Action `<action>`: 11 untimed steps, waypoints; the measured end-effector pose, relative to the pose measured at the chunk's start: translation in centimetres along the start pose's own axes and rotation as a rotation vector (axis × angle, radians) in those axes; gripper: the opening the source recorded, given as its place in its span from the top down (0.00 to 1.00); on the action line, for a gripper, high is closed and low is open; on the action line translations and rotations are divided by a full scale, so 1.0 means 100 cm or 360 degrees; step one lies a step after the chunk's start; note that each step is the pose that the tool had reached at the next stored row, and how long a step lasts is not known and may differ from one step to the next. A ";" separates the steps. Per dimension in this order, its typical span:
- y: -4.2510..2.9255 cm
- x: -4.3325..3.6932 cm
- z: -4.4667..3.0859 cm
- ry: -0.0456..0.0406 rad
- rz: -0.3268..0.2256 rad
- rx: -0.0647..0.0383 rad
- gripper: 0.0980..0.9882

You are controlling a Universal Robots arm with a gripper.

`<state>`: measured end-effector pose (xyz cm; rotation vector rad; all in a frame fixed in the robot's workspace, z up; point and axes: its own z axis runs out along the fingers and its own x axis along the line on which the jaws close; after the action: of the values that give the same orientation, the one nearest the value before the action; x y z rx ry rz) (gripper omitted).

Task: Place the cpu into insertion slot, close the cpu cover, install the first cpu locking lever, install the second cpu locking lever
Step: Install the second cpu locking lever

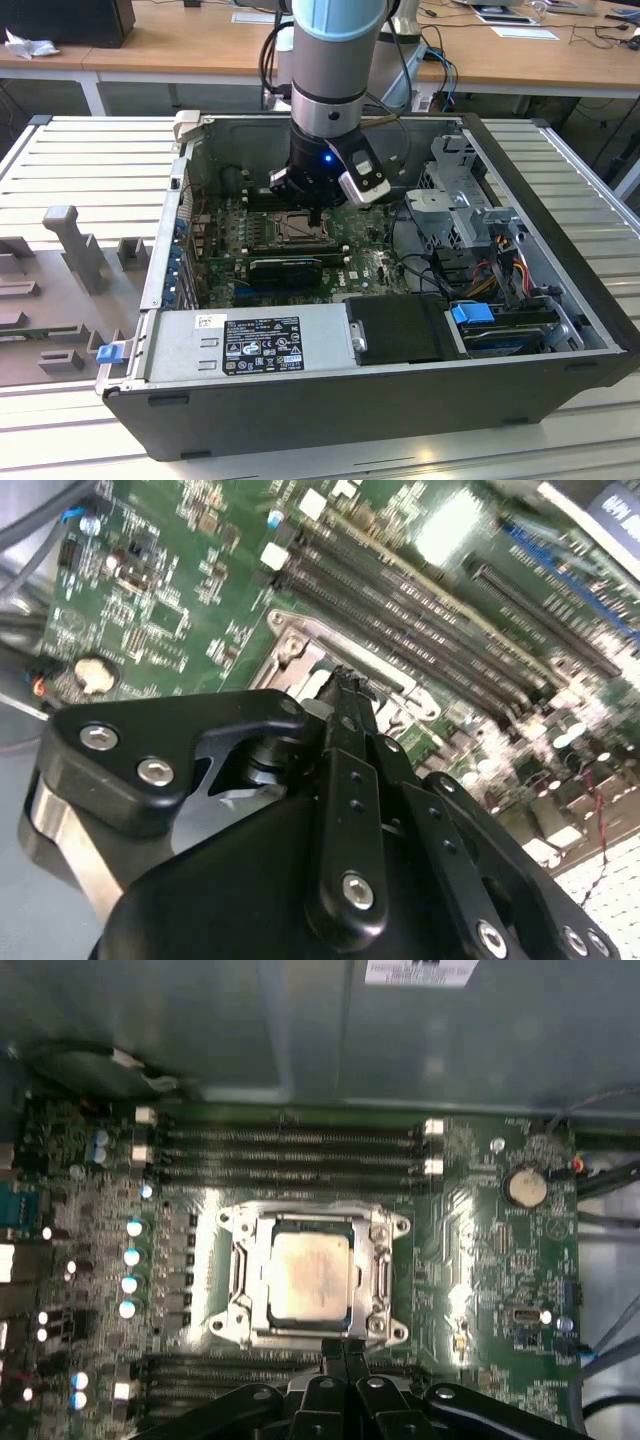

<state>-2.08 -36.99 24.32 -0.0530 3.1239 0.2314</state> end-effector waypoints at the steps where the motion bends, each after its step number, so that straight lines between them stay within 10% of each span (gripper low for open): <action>1: -0.0018 0.0006 -0.0002 0.0000 0.0000 -0.0017 0.99; 11: -0.0102 0.0187 0.0066 0.0019 -0.0001 -0.0028 0.99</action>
<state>-3.91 -37.96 23.50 -0.0553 3.1338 0.2591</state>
